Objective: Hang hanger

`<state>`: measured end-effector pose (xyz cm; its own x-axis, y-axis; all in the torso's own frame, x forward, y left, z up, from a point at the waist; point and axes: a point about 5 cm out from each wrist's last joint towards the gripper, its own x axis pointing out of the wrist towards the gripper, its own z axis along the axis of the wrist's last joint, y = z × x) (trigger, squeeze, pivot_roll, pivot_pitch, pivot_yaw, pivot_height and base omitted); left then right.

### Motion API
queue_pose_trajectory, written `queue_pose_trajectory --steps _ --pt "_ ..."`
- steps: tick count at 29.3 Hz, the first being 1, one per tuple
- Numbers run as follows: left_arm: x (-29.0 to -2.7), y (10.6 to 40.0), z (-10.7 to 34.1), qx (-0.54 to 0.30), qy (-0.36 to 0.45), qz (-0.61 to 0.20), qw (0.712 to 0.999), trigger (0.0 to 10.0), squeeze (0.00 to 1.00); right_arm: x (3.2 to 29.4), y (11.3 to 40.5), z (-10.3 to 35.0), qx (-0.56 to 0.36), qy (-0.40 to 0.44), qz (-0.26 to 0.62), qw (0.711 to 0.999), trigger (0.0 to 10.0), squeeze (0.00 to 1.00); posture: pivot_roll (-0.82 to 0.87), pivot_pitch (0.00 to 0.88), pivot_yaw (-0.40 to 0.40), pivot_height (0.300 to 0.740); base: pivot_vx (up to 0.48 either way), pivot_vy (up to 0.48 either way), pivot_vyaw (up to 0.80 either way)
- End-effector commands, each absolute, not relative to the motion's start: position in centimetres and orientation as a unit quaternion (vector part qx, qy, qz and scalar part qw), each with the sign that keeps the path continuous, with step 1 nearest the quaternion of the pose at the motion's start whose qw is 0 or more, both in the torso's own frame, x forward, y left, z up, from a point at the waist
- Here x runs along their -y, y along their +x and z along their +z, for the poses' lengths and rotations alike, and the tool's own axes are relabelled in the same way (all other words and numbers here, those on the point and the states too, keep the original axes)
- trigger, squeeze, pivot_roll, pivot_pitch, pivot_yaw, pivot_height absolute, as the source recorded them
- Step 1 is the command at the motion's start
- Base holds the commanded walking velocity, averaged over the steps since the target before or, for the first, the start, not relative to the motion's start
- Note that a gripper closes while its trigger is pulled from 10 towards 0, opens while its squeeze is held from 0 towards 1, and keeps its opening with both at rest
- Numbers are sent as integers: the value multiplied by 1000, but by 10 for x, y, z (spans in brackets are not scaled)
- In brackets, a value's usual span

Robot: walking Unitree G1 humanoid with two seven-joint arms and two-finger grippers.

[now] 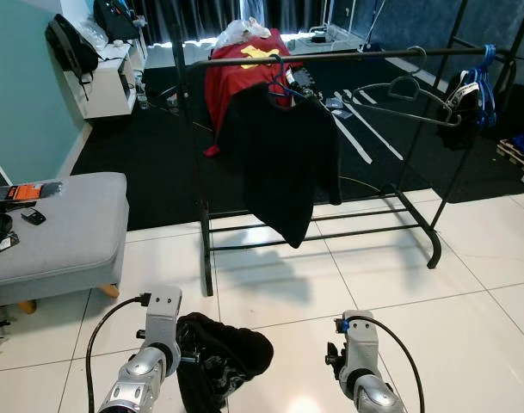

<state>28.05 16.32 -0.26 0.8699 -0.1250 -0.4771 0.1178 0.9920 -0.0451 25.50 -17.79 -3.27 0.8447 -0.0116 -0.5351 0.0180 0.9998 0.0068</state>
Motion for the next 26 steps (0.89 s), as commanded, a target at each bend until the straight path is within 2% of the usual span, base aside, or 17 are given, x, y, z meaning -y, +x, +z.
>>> queue_pose_trajectory --steps 1,7,10,16,26 --pt "-161 283 2 -234 -44 -62 969 10000 0 172 258 -31 -274 13 0 962 10000 0 6 19 28 740 0 0 0" --pt "-163 285 4 -236 -66 -46 968 10000 0 162 260 -29 -266 5 27 964 10000 0 14 16 16 740 0 0 0" --pt "-168 283 0 -256 -19 -25 966 10000 0 153 266 -25 -261 3 50 964 10000 0 30 20 8 740 0 0 0" --pt "-162 283 3 -234 -41 -42 970 10000 0 151 270 -24 -267 3 54 962 10000 0 33 31 1 740 0 0 0" --pt "-156 280 -3 -240 10 -46 970 10000 0 144 262 -32 -298 -7 72 952 10000 0 22 18 12 740 0 0 0"
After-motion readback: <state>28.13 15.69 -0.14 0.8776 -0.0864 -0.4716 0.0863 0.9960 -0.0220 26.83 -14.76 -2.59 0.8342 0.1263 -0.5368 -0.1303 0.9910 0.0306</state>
